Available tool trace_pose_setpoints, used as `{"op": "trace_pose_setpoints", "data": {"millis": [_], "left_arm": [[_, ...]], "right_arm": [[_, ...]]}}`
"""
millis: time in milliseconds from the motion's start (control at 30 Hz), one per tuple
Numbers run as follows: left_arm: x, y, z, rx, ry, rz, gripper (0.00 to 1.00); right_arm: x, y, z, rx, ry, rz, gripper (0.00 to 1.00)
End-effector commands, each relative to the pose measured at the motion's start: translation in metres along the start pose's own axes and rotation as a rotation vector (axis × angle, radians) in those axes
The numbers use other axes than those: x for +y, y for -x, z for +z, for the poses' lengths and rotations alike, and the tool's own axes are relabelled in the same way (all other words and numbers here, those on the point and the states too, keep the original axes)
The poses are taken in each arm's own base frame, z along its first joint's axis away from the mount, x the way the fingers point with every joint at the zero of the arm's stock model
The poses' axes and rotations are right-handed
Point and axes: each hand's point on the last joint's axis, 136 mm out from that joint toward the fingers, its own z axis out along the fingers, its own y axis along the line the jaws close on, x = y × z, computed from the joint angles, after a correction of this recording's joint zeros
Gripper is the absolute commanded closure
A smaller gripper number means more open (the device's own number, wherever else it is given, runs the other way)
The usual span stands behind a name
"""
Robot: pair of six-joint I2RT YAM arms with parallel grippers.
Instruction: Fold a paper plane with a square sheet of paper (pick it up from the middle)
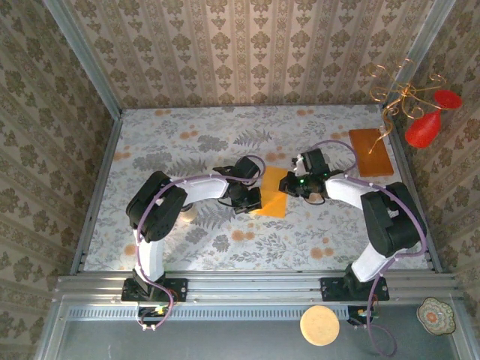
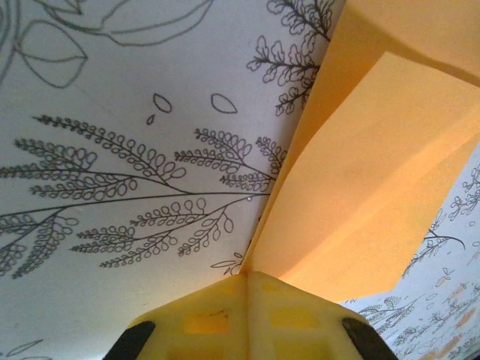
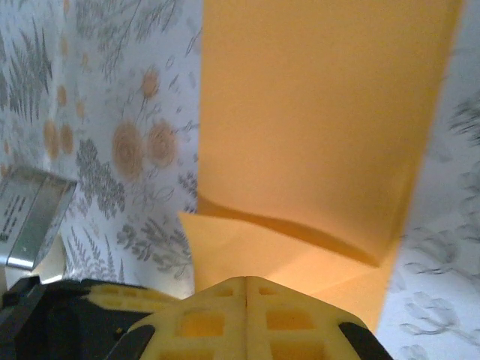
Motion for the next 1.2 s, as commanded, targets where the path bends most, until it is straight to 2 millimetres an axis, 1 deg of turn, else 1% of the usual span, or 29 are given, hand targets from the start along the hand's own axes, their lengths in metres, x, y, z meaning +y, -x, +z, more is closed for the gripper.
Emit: {"op": "trace_pose_setpoints", "data": {"millis": [0, 133, 233, 367, 433, 533, 700, 833, 1033, 1167], "left_arm": [[0.01, -0.001, 0.003, 0.021, 0.044, 0.001, 0.91], [0.004, 0.0, -0.003, 0.01, 0.026, 0.022, 0.91], [-0.01, 0.006, -0.012, -0.022, -0.024, 0.085, 0.91], [-0.038, 0.015, -0.027, -0.082, -0.134, 0.179, 0.91], [-0.049, 0.017, -0.029, -0.09, -0.18, 0.206, 0.9], [-0.055, 0.02, -0.025, -0.087, -0.199, 0.223, 0.9], [-0.054, 0.021, -0.01, -0.044, -0.19, 0.229, 0.91], [-0.047, 0.022, 0.001, -0.027, -0.163, 0.234, 0.92], [-0.032, 0.021, 0.014, -0.003, -0.128, 0.215, 0.94], [-0.019, 0.012, 0.02, 0.025, -0.103, 0.202, 0.95]], "right_arm": [[0.0, -0.011, 0.016, 0.059, -0.014, -0.003, 0.92], [-0.01, -0.019, 0.032, 0.104, -0.026, 0.034, 0.92], [-0.02, -0.023, 0.037, 0.123, -0.061, 0.043, 0.93], [-0.031, -0.029, 0.039, 0.149, -0.105, 0.048, 0.94], [-0.035, -0.033, 0.039, 0.159, -0.122, 0.051, 0.94], [-0.039, -0.036, 0.04, 0.169, -0.137, 0.056, 0.94], [-0.041, -0.037, 0.04, 0.176, -0.145, 0.065, 0.94], [-0.043, -0.038, 0.041, 0.182, -0.151, 0.069, 0.94], [-0.046, -0.041, 0.041, 0.19, -0.163, 0.077, 0.94], [-0.051, -0.042, 0.041, 0.194, -0.181, 0.083, 0.94]]}}
